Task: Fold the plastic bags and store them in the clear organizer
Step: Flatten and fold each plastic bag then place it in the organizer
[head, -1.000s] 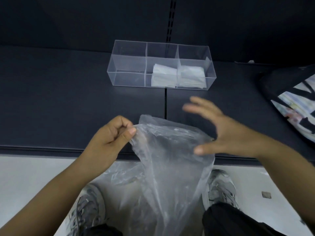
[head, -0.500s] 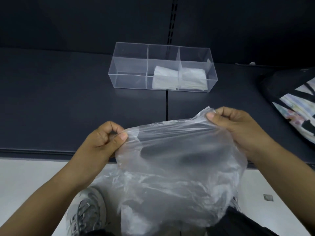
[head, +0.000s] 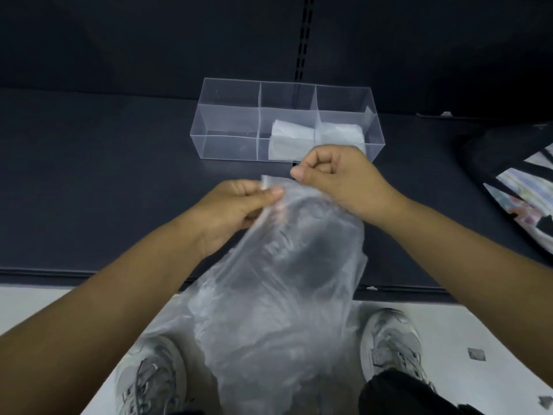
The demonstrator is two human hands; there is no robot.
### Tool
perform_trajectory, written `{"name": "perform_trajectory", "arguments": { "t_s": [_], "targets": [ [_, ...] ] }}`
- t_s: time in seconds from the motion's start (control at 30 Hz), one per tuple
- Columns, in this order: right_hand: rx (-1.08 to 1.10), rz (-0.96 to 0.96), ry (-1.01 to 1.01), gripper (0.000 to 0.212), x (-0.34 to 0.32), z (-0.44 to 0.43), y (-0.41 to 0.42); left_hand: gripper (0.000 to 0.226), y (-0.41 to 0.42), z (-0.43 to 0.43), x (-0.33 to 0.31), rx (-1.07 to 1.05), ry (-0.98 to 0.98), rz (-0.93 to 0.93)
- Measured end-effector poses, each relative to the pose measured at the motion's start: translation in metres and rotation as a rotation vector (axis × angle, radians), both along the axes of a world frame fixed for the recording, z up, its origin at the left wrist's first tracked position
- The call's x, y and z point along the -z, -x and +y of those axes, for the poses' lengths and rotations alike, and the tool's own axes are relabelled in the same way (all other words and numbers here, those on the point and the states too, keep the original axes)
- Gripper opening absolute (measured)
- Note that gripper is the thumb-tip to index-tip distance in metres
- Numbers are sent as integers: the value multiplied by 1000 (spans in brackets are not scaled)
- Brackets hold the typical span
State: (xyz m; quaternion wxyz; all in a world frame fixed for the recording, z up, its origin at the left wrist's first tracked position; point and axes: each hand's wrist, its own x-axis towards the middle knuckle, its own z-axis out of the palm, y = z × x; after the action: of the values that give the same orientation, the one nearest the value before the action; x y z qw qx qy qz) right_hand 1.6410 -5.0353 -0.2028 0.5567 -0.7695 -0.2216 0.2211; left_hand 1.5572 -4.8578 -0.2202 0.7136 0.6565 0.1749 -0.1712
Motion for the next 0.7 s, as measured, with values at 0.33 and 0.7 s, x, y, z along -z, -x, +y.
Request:
{"name": "perform_trajectory", "arguments": {
  "t_s": [0.33,0.7],
  "targets": [
    [285,-111,348,23,40,-85,-38,12,13,59,49,-506,-243,95],
    [-176,71,413,19,47,-75,-31,21,17,63,51,-600,-204,80]
  ]
}}
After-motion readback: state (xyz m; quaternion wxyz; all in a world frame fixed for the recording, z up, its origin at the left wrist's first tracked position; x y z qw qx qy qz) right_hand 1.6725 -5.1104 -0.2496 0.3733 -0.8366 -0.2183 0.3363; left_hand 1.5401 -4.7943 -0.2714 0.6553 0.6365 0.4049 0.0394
